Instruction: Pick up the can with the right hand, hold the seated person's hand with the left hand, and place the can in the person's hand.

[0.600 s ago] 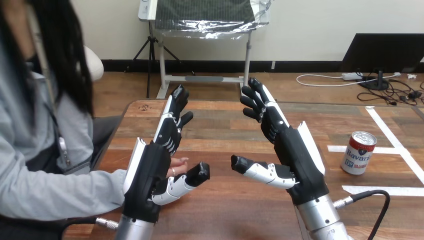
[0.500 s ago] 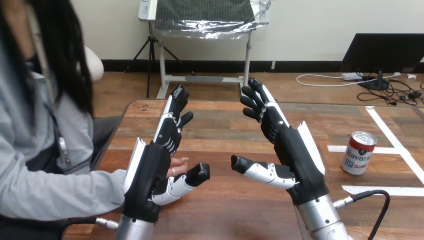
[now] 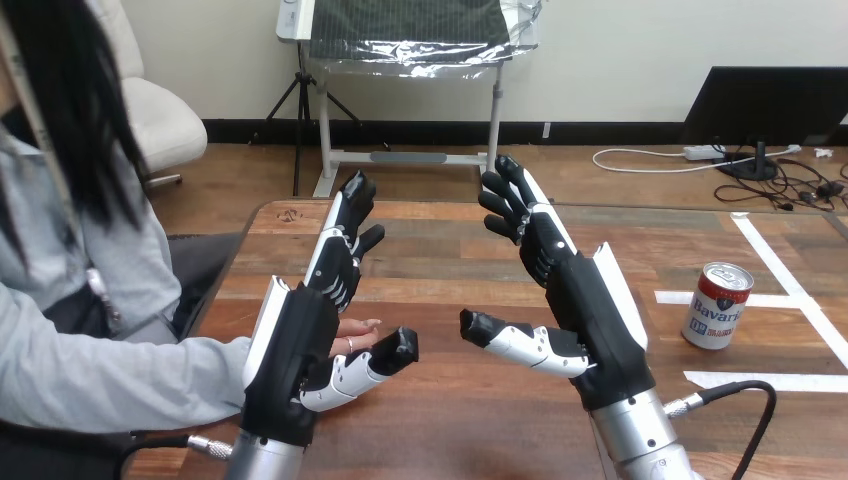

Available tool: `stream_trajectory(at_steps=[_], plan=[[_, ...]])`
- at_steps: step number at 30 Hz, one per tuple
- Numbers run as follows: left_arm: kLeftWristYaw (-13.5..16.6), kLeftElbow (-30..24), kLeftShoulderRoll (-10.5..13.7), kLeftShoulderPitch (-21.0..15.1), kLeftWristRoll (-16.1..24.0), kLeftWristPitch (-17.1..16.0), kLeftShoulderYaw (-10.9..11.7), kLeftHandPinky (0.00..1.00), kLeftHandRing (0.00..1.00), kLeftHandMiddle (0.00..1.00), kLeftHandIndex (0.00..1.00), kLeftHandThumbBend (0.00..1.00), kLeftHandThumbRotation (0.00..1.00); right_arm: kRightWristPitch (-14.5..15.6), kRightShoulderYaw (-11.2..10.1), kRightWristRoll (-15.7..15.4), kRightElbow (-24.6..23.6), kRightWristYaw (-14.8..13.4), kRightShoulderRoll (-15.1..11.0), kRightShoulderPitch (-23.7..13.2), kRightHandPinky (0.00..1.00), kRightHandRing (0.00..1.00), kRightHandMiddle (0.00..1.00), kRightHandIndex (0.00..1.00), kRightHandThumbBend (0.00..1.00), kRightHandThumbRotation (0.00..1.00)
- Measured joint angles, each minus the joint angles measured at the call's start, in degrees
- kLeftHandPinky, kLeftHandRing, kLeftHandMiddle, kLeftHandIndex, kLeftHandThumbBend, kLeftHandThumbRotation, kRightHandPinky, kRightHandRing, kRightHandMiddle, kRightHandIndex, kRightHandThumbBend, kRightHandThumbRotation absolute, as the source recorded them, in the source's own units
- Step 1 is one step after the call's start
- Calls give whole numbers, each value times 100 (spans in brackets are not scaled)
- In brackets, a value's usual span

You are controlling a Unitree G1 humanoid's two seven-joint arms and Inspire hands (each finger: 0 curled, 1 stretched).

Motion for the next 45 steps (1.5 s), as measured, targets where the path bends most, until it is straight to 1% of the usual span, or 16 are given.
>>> stream_trajectory(at_steps=[9,21,27,30,33,45], plan=[[-81,-5,14,5,-44,29,24,94,100,100,100,100,67,0,-3,-8,0,-20,51,0,91,93,95,97,100,55],[-144,-10,23,5,-49,77,30,94,100,100,100,100,66,0,-17,-38,0,-42,54,0,91,92,94,97,100,56],[-182,-10,23,6,-48,85,29,94,100,100,100,100,65,-10,-58,-163,3,-164,47,0,90,91,94,97,100,57],[-192,-11,22,5,-49,89,29,94,100,100,100,100,65,-16,-118,-348,5,-334,44,0,90,90,93,96,100,58],[-199,-11,22,5,-49,94,31,94,100,100,100,100,65,-23,-170,-459,26,-464,40,-4,90,90,93,96,100,58],[-189,-11,20,5,-42,109,50,93,99,100,100,100,65,-33,-321,-426,201,-530,-50,-47,86,89,92,94,100,56]])
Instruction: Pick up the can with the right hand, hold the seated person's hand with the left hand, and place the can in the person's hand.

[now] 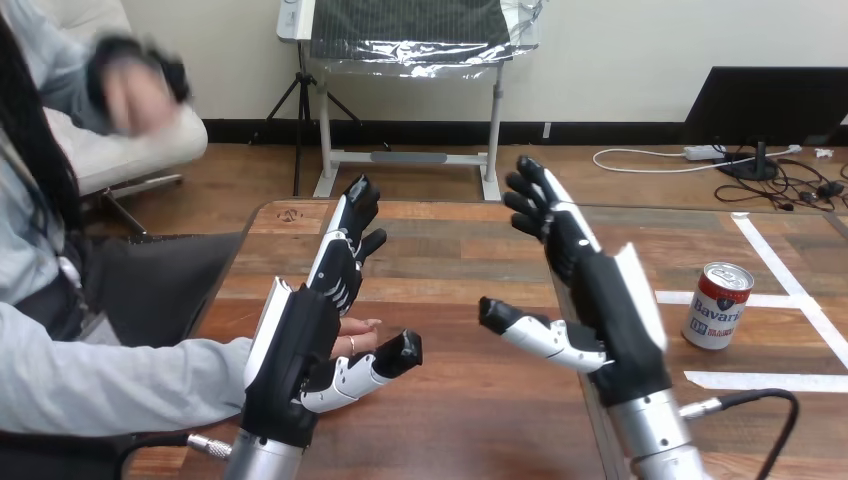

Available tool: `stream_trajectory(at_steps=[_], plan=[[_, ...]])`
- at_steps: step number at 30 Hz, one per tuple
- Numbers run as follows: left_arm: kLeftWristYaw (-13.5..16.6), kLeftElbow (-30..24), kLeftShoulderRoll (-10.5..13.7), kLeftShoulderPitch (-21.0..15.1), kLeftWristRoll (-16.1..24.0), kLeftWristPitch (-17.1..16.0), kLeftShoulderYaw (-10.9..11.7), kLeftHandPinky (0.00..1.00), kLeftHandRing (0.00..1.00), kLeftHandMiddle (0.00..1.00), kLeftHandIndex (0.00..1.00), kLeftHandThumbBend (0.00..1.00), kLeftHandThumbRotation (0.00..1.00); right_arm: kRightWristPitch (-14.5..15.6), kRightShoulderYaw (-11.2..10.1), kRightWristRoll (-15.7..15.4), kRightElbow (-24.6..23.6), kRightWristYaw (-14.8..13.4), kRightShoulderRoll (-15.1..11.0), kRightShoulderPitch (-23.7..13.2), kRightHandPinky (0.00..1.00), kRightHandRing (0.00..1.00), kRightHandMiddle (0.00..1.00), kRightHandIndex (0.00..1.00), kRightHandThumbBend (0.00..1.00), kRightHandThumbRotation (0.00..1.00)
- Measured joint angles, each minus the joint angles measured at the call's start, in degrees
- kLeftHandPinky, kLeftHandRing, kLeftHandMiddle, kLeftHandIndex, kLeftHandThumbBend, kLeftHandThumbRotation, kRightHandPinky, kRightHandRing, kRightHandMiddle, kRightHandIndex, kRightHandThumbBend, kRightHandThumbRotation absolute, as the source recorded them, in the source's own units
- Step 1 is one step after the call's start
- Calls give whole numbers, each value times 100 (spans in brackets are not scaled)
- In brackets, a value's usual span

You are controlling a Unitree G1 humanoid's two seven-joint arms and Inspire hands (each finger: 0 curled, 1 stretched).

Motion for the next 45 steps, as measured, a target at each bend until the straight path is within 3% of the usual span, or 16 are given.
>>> stream_trajectory(at_steps=[6,14,30,45], plan=[[19,0,-1,0,0,6,9,93,99,100,100,100,65,0,-103,-22,114,-86,-116,-94,85,91,91,94,100,58],[24,0,-4,0,0,9,12,93,99,100,100,100,65,1,-269,-78,180,-407,-277,-284,84,91,92,94,100,61],[24,0,-18,0,0,9,12,93,99,100,100,100,65,48,-577,-25,415,-797,-630,-865,87,94,94,96,100,64],[7,0,-24,0,-9,9,14,94,99,100,100,100,64,287,-671,-88,554,-1213,-859,-1069,87,93,93,95,100,63]])
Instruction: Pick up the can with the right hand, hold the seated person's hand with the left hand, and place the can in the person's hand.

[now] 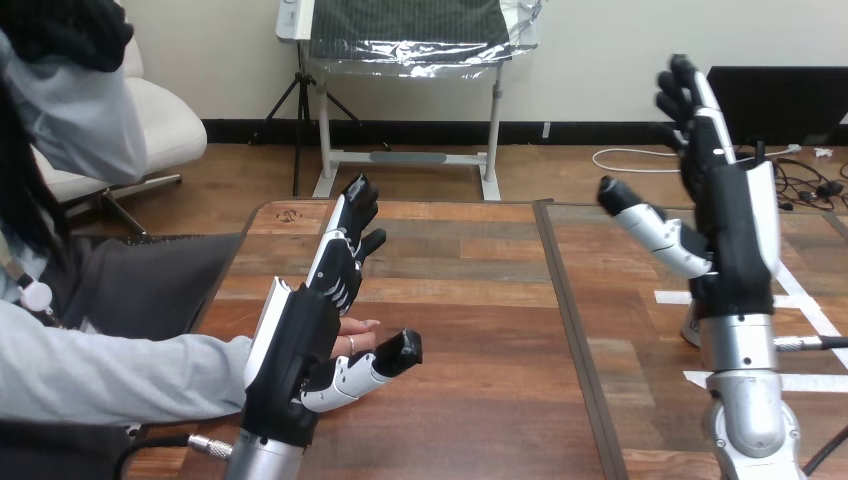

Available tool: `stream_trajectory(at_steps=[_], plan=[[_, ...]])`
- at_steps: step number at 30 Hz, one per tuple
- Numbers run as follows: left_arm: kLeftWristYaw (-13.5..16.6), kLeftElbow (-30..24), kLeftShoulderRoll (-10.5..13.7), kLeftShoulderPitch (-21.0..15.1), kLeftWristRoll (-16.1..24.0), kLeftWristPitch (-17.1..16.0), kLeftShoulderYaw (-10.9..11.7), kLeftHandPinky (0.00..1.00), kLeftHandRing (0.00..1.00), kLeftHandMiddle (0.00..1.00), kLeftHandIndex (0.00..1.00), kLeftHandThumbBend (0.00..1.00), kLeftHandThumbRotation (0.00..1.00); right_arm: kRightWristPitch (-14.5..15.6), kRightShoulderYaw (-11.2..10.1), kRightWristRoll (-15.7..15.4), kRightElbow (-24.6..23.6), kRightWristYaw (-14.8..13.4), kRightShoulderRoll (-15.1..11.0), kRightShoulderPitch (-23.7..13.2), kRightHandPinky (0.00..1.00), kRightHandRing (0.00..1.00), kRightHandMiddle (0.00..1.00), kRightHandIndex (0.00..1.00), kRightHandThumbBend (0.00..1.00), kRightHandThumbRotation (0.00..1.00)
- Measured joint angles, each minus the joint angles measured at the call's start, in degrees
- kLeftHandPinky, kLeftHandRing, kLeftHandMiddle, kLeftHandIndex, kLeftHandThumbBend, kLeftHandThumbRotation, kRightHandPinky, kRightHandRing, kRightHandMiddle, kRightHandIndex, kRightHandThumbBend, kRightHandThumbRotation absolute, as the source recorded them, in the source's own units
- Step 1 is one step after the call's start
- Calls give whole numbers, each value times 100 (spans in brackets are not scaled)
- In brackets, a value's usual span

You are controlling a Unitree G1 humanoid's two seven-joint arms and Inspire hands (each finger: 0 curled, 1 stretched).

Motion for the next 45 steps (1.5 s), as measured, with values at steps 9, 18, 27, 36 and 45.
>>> stream_trajectory(at_steps=[9,18,27,36,45], plan=[[-1,0,-3,0,-1,3,2,94,99,100,100,100,64,98,-102,145,77,-6,-53,-11,70,85,87,90,100,59],[0,2,-5,0,2,3,11,93,98,100,100,100,65,108,-174,288,97,-49,-61,-12,51,72,79,79,100,53],[7,3,-21,0,4,3,20,93,98,100,100,100,65,107,-284,438,94,-110,-29,-20,25,33,41,44,99,45],[20,12,-30,0,13,4,27,93,98,100,100,100,65,-93,-434,638,20,-347,145,-23,5,9,14,14,70,23],[25,18,-34,-1,16,3,42,92,97,100,100,100,64,-87,-426,1938,-637,691,356,5,2,5,9,11,61,9]])
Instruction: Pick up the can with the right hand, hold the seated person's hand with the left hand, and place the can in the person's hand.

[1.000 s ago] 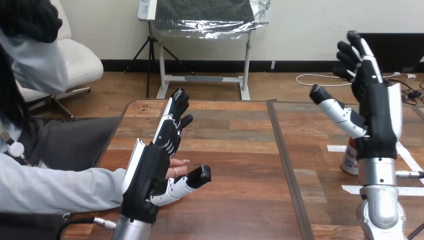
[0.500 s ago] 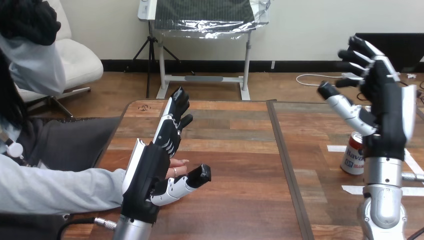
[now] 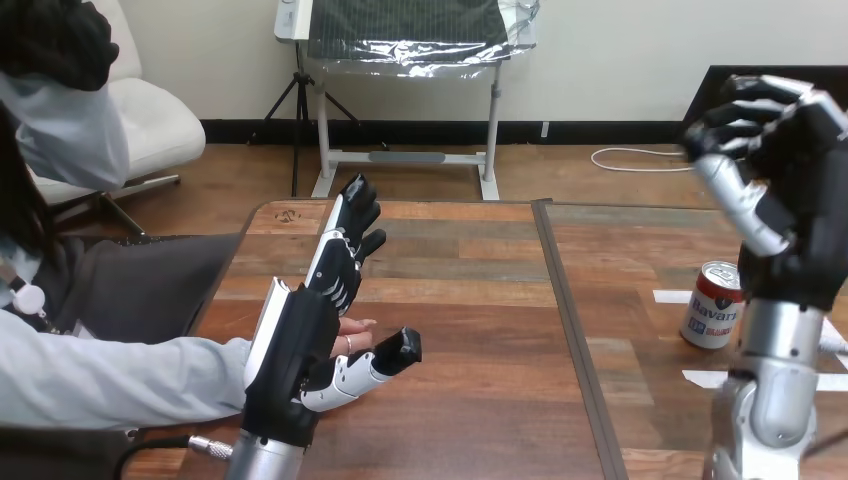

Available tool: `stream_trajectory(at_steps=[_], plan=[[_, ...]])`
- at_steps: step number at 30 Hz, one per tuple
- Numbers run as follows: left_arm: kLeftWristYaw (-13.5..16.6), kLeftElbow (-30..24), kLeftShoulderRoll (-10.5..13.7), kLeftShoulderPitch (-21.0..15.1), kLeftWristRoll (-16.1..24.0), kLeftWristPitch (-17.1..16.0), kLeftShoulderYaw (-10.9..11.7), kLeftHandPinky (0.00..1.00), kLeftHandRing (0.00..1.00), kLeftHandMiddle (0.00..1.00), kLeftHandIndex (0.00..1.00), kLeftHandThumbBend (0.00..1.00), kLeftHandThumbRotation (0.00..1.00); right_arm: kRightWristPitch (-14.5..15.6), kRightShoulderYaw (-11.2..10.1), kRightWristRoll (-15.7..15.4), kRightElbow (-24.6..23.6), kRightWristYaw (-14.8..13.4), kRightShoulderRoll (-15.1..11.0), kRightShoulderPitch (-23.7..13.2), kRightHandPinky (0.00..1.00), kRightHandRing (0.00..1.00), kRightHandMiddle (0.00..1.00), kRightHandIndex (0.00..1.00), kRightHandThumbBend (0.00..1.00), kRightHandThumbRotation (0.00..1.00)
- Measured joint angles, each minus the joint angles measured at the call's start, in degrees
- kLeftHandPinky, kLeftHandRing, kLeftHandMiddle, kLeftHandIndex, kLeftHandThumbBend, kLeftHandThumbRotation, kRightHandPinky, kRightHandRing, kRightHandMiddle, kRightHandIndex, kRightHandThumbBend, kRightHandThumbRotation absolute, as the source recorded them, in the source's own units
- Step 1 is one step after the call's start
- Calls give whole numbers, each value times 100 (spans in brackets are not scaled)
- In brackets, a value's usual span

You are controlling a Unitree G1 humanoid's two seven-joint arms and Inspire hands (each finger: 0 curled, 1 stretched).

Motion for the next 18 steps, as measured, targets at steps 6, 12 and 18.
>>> stream_trajectory(at_steps=[6,12,18], plan=[[-4,5,-1,0,-5,0,5,92,98,100,100,100,64,285,3,352,-503,443,35,14,2,5,10,12,65,9],[-1,9,-1,0,-3,0,23,92,98,100,100,100,64,299,-78,-300,-649,200,-23,14,8,12,18,21,84,25],[1,11,-7,0,1,0,59,92,98,100,100,100,65,359,-87,-780,-653,102,-103,18,32,36,38,39,94,33]])
